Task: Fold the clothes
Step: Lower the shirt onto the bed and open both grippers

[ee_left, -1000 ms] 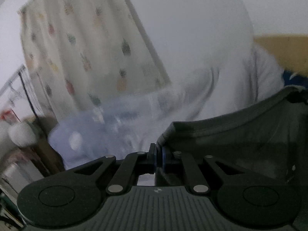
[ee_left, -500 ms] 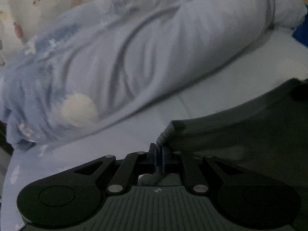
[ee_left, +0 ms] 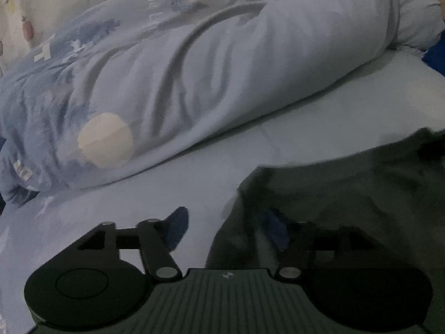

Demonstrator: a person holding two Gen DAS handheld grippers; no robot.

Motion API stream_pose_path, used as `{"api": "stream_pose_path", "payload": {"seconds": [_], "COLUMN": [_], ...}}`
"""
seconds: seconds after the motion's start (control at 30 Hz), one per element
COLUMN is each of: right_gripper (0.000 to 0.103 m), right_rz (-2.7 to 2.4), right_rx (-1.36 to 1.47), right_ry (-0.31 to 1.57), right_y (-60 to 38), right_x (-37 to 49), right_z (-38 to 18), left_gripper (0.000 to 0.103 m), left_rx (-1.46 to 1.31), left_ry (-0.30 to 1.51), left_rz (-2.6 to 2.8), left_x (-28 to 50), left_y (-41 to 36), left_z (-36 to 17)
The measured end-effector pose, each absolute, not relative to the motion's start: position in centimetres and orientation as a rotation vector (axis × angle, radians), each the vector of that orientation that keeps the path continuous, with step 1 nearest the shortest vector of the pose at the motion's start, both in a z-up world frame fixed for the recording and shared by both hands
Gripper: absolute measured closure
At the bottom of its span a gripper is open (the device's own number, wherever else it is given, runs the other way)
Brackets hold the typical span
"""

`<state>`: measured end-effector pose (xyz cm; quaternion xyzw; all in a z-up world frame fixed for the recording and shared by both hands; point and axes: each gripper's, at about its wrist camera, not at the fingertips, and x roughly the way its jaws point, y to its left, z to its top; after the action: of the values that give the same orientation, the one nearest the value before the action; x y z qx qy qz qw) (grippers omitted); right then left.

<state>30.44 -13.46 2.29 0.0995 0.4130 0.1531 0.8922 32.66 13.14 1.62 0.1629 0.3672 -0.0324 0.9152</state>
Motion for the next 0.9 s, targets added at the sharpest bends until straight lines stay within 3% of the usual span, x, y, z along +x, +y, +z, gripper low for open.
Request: {"api": "stream_pose_path", "payload": {"seconds": [0.03,0.1,0.3,0.57,0.9], "right_gripper": [0.021,0.016,0.014,0.009,0.004], "right_rz": [0.317,0.274,0.250,0.419,0.549], "right_rx": [0.183,0.098,0.004,0.078,0.124], "right_ry": [0.852,0.837,0.710,0.487,0.277], "right_y": [-13.1,-12.5,-11.7,-13.3,-15.6], "right_x": [30.0,28.4,19.3,-2.8,-27.9], "right_z": [2.9,4.9,12.4,26.4,39.6], "left_gripper": [0.024,0.022,0.019,0.015,0.000], "left_rx": [0.329,0.320,0.246,0.187,0.083], "left_ry": [0.748,0.738,0.677,0.505,0.378], "left_rz": [-0.073,-0.076,-0.062,-0.059,-0.059], "left_x": [31.9,30.1,20.1,-0.5,-21.5], "left_y": [13.8,14.7,17.1,20.8,22.5], "left_z": [2.2,3.6,10.1,20.4,28.0]}}
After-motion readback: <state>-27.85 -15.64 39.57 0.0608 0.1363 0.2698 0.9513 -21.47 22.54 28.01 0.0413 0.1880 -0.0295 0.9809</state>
